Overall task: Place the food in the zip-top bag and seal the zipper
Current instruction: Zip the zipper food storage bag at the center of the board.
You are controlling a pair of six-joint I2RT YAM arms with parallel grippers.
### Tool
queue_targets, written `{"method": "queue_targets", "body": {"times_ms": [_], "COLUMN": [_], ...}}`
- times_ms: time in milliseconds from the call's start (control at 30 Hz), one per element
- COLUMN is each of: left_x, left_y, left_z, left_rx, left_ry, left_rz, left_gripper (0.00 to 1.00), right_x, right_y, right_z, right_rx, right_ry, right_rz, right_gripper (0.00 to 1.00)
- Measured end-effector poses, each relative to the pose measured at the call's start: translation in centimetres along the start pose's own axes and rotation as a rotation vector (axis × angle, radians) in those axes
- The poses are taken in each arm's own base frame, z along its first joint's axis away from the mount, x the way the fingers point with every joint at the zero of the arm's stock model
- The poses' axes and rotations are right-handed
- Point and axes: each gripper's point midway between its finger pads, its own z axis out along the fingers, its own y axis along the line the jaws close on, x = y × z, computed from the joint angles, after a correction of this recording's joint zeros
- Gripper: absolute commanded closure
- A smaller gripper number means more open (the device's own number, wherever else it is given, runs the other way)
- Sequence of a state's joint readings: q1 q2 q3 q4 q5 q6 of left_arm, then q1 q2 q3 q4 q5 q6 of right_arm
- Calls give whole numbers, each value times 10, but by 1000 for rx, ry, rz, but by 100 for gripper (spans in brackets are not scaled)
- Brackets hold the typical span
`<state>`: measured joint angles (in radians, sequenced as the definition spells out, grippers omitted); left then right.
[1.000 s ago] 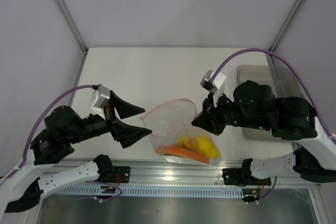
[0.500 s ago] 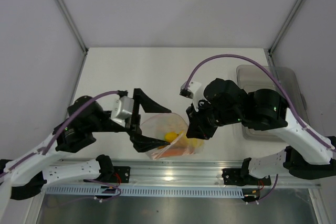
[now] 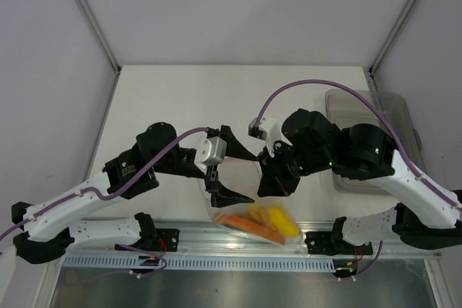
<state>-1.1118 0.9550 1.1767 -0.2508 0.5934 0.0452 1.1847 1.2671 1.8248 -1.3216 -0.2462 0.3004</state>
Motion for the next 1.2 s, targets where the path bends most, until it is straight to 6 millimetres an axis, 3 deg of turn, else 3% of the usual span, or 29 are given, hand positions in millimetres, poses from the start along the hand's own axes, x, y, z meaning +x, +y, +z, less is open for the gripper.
{"method": "queue_targets", "body": {"times_ms": [333, 600, 867, 1200], "left_x": [9, 34, 45, 70], "left_y": [9, 12, 15, 18], "left_z": [6, 19, 10, -2], "left_rx": [-34, -3, -54, -120], "left_ry": [25, 100, 127, 227], "left_rz": [3, -43, -62, -130], "left_gripper": [0, 1, 4, 23], "right_x": [0, 5, 5, 3], "right_y": [5, 2, -1, -5], "right_z": [3, 7, 8, 7], "right_rx": [-24, -16, -3, 24], "right_ry": [2, 17, 14, 0], "right_rz": [-6, -5, -4, -2], "right_gripper": [100, 100, 100, 100]}}
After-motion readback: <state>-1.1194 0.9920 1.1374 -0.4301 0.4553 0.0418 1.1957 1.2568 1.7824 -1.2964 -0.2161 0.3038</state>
